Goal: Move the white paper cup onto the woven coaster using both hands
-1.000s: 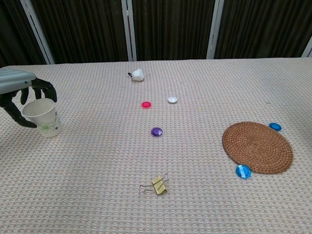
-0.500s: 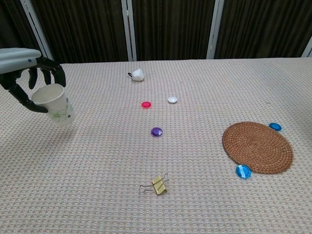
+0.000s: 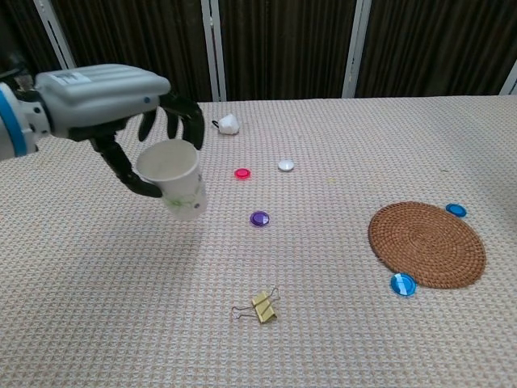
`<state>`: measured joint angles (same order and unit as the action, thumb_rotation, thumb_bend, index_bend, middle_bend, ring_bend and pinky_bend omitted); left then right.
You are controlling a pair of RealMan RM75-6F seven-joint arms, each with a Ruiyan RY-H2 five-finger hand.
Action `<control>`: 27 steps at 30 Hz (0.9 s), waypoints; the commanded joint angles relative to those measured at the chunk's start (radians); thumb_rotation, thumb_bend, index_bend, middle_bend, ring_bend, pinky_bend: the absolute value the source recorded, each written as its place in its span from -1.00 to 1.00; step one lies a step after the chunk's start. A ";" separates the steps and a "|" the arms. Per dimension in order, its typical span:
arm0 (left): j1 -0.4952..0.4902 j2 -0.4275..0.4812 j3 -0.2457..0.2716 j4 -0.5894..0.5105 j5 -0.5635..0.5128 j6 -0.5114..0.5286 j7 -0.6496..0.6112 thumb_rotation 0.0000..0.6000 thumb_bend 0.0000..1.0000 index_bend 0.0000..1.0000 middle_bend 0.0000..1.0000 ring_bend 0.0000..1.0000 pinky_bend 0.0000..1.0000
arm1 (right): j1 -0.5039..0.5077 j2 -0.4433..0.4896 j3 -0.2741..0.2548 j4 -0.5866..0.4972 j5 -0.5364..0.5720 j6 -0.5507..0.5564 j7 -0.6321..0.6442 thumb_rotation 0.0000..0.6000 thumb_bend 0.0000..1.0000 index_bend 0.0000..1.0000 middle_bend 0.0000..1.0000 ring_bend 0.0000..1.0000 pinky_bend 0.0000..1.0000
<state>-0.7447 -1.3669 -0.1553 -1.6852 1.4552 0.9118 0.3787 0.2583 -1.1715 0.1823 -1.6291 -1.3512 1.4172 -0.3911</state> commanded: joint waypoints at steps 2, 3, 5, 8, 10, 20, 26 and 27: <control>-0.073 -0.139 -0.005 0.050 -0.044 -0.065 0.112 1.00 -0.74 -0.15 -0.17 -0.23 0.04 | 0.001 0.001 0.005 0.009 0.013 -0.003 0.002 1.00 -1.00 -1.00 -1.00 -1.00 -1.00; -0.080 -0.154 -0.006 0.060 -0.052 -0.069 0.121 1.00 -0.74 -0.15 -0.17 -0.23 0.04 | 0.001 0.001 0.006 0.010 0.016 -0.004 0.002 1.00 -1.00 -1.00 -1.00 -1.00 -1.00; -0.098 -0.193 -0.005 0.089 -0.071 -0.083 0.147 1.00 -0.74 -0.15 -0.17 -0.23 0.04 | 0.001 0.001 0.009 0.013 0.021 -0.003 0.003 1.00 -1.00 -1.00 -1.00 -1.00 -1.00; -0.119 -0.231 -0.005 0.124 -0.092 -0.097 0.172 1.00 -0.79 -0.15 -0.17 -0.23 0.04 | 0.001 0.002 0.014 0.018 0.030 -0.003 0.005 1.00 -1.00 -1.00 -1.00 -1.00 -1.00; -0.130 -0.249 -0.006 0.141 -0.106 -0.103 0.184 1.00 -0.85 -0.17 -0.21 -0.26 0.00 | 0.003 0.002 0.016 0.022 0.035 -0.005 0.006 1.00 -1.00 -1.00 -1.00 -1.00 -1.00; -0.121 -0.223 -0.009 0.065 -0.154 -0.044 0.257 1.00 -1.00 -1.00 -1.00 -1.00 -0.79 | 0.009 -0.004 0.016 0.038 0.048 -0.017 0.008 1.00 -1.00 -1.00 -1.00 -1.00 -1.00; -0.059 -0.129 -0.032 -0.015 -0.150 0.069 0.200 1.00 -1.00 -1.00 -1.00 -1.00 -0.83 | 0.009 -0.003 0.011 0.032 0.042 -0.019 0.012 1.00 -1.00 -1.00 -1.00 -1.00 -1.00; -0.041 -0.107 -0.032 -0.023 -0.150 0.090 0.183 1.00 -1.00 -1.00 -1.00 -1.00 -0.85 | 0.009 -0.003 0.009 0.030 0.039 -0.019 0.013 1.00 -1.00 -1.00 -1.00 -1.00 -1.00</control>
<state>-0.8262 -1.5218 -0.1788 -1.6795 1.3058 0.9521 0.6002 0.2676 -1.1745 0.1923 -1.5978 -1.3110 1.3983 -0.3792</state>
